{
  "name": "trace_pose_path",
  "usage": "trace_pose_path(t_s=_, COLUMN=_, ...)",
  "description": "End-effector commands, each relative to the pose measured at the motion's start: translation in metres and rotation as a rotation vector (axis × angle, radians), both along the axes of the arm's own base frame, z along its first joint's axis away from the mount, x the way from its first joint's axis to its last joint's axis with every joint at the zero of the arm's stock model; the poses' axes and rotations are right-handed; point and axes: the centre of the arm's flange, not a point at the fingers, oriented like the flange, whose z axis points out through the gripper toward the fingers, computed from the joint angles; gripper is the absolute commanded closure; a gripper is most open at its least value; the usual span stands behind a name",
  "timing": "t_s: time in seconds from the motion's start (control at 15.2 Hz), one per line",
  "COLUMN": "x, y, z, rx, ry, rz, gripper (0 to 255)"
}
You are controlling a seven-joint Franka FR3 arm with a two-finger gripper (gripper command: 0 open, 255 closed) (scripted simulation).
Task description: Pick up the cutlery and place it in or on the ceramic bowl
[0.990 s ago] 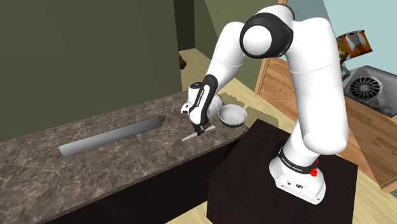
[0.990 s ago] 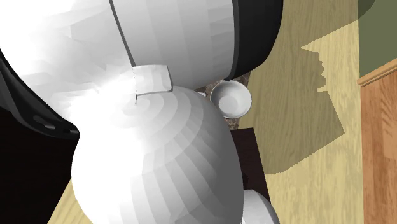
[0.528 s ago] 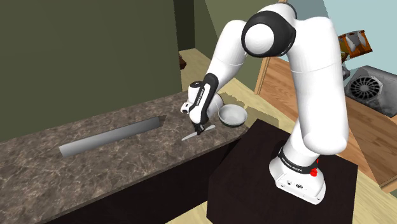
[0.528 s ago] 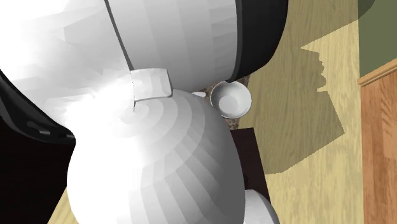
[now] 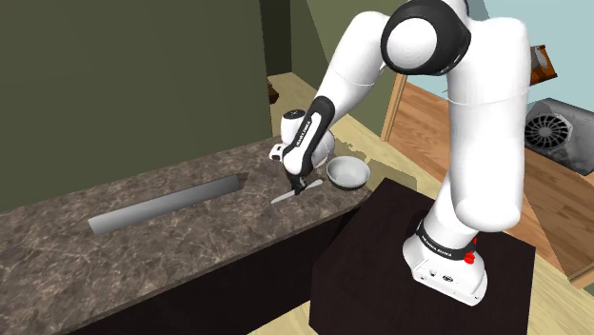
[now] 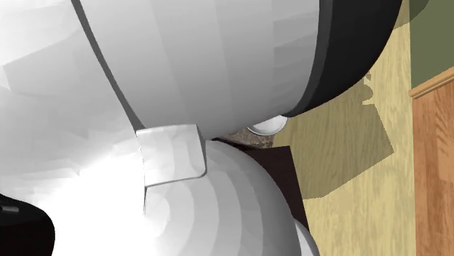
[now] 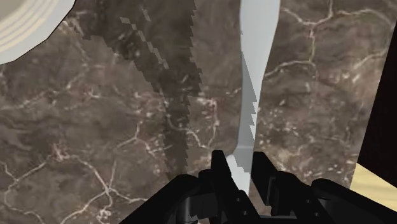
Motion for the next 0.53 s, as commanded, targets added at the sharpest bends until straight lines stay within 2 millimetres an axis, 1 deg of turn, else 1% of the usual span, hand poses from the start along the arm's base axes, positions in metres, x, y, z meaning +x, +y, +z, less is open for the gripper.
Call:
trace_pose_path(t_s=0.0, x=0.000, y=0.000, z=0.010, rx=0.000, ry=0.001, rz=0.000, gripper=255)
trace_pose_path(t_s=0.46, x=0.000, y=0.000, z=0.047, rx=0.000, ry=0.001, rz=0.000, gripper=255)
